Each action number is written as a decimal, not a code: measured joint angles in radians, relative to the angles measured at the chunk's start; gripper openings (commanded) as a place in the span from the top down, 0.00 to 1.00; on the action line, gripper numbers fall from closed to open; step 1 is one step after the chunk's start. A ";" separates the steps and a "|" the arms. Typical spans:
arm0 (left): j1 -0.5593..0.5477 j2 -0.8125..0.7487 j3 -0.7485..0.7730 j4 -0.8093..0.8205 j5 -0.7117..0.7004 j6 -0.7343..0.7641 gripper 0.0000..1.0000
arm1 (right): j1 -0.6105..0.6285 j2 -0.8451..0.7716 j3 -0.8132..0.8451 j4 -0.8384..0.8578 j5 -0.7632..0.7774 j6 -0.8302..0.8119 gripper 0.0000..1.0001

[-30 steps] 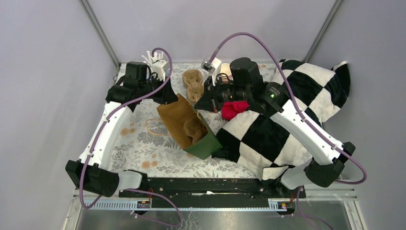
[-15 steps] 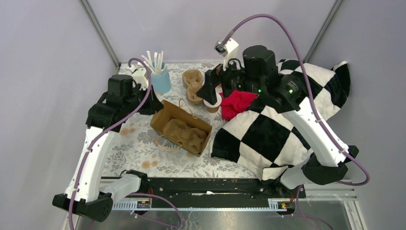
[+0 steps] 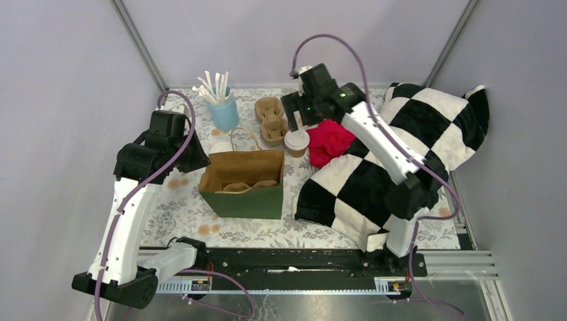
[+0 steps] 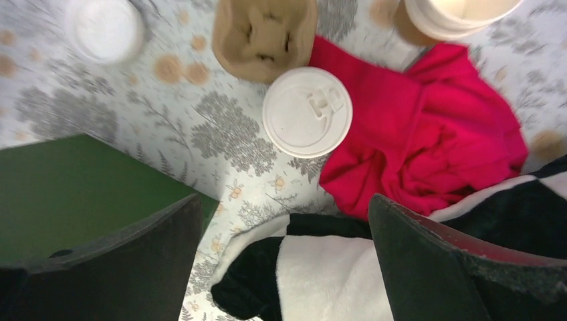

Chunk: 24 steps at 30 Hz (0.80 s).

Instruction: Pack the takeout coffee

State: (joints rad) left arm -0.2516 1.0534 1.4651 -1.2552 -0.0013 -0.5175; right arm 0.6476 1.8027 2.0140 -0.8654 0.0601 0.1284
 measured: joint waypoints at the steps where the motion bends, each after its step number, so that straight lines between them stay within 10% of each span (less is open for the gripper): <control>1: 0.000 -0.001 0.000 -0.010 -0.017 -0.009 0.82 | 0.000 0.045 0.005 -0.013 0.000 0.001 0.00; 24: 0.000 0.046 0.093 -0.081 -0.100 0.051 0.52 | -0.001 0.411 0.090 0.031 0.106 -0.027 0.04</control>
State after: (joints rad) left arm -0.2516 1.0996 1.5578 -1.3365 -0.1009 -0.4664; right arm 0.6468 2.2139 2.1036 -0.8345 0.1665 0.1013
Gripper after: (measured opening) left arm 0.471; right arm 0.989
